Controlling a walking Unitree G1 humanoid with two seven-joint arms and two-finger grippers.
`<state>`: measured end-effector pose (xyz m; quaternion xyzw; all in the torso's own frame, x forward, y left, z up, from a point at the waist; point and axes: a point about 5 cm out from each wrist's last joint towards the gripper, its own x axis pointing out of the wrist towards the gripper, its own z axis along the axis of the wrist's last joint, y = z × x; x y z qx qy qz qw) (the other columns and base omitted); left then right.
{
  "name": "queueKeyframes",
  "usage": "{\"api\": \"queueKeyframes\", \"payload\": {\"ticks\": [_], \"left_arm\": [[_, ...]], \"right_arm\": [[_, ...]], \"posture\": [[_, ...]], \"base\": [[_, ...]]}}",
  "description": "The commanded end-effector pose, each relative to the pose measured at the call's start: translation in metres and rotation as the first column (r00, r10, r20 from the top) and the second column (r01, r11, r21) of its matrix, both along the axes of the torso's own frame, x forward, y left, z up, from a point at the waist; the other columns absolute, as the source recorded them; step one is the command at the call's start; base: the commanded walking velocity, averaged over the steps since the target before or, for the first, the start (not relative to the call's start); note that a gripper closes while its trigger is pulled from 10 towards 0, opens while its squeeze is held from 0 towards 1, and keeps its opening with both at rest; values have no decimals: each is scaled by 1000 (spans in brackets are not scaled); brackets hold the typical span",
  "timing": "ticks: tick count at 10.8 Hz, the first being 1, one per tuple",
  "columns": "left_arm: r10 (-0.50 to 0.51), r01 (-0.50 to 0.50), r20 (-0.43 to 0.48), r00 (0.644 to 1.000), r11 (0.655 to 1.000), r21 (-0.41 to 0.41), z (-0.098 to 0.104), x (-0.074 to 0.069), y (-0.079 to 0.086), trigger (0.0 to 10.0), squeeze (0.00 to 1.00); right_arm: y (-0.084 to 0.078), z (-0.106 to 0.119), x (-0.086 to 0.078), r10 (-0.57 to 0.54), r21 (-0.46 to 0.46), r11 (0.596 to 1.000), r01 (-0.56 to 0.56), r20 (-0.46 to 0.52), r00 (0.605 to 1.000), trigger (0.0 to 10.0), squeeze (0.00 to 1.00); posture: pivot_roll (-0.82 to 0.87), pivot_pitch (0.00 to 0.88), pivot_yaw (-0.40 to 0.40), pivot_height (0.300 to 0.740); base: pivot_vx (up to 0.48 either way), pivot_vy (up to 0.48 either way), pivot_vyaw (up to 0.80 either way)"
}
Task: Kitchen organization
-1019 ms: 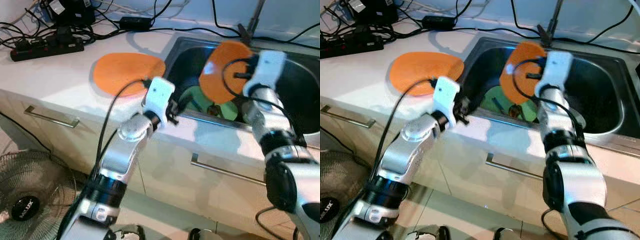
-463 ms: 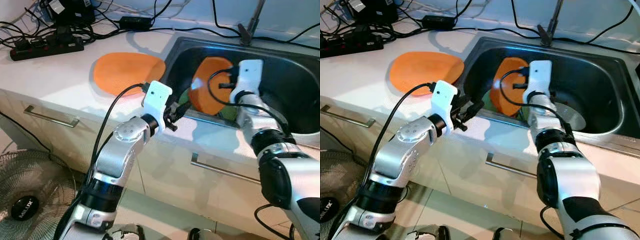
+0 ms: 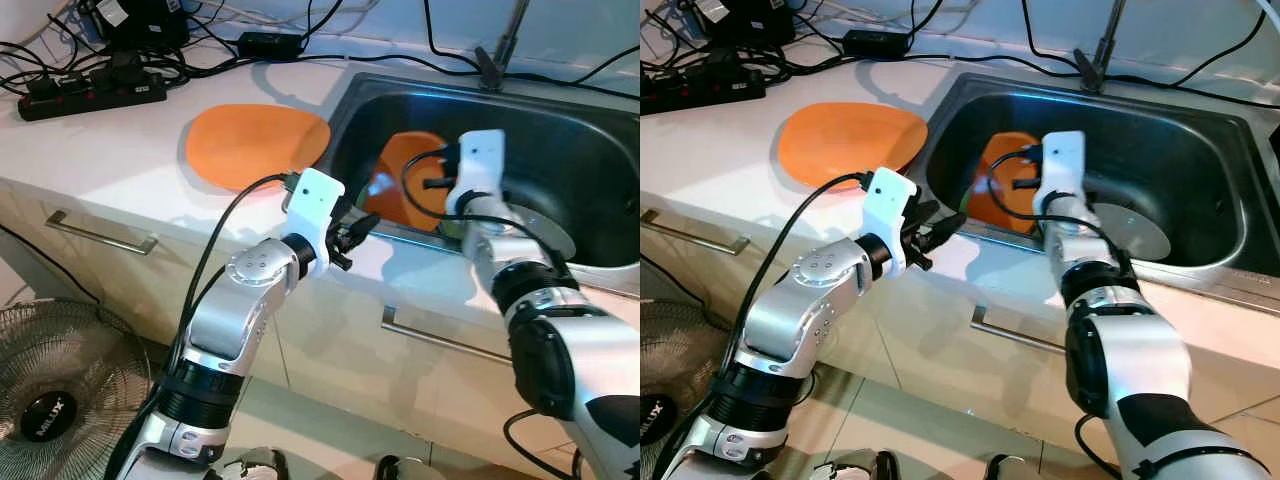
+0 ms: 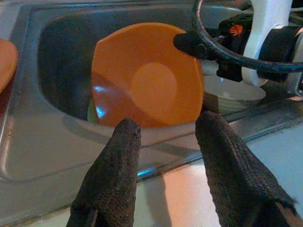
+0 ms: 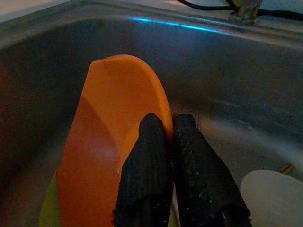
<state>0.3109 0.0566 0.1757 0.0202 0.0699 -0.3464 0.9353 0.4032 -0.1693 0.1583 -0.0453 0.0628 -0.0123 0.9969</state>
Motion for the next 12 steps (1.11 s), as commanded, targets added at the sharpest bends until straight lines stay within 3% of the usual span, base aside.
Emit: {"api": "queueKeyframes", "payload": {"ticks": [1,8,9,10,11,12], "left_arm": [[-5,5,2,1000,1000,8,1,-4,-1,10000,0],[-21,22,-28,999,999,30,-3,-11,-1,10000,0],[-20,21,-32,999,999,32,-3,-11,-1,10000,0],[-18,19,-35,999,999,33,-3,-11,0,10000,0],[-16,18,-39,999,999,33,-4,-11,-1,10000,0],[-16,17,-40,999,999,32,-4,-11,-1,10000,0]], "right_arm": [[5,11,4,11,9,1000,-11,19,1000,10000,0],[22,-8,-1,69,-3,998,-69,-47,997,10000,0],[23,-9,-1,71,-3,997,-72,-50,996,10000,553],[23,-9,-1,73,-3,997,-73,-49,996,10000,1000],[23,-9,-2,74,-17,997,-75,-50,996,10000,1000],[22,-9,-2,73,-24,997,-74,-47,996,10000,0]], "posture": [[175,97,19,740],[188,112,36,740],[191,113,37,740],[190,115,37,740],[190,115,36,740],[190,113,35,740]], "base": [[0,0,0],[0,0,0],[0,0,0],[0,0,0],[0,0,0],[0,0,0]]}}
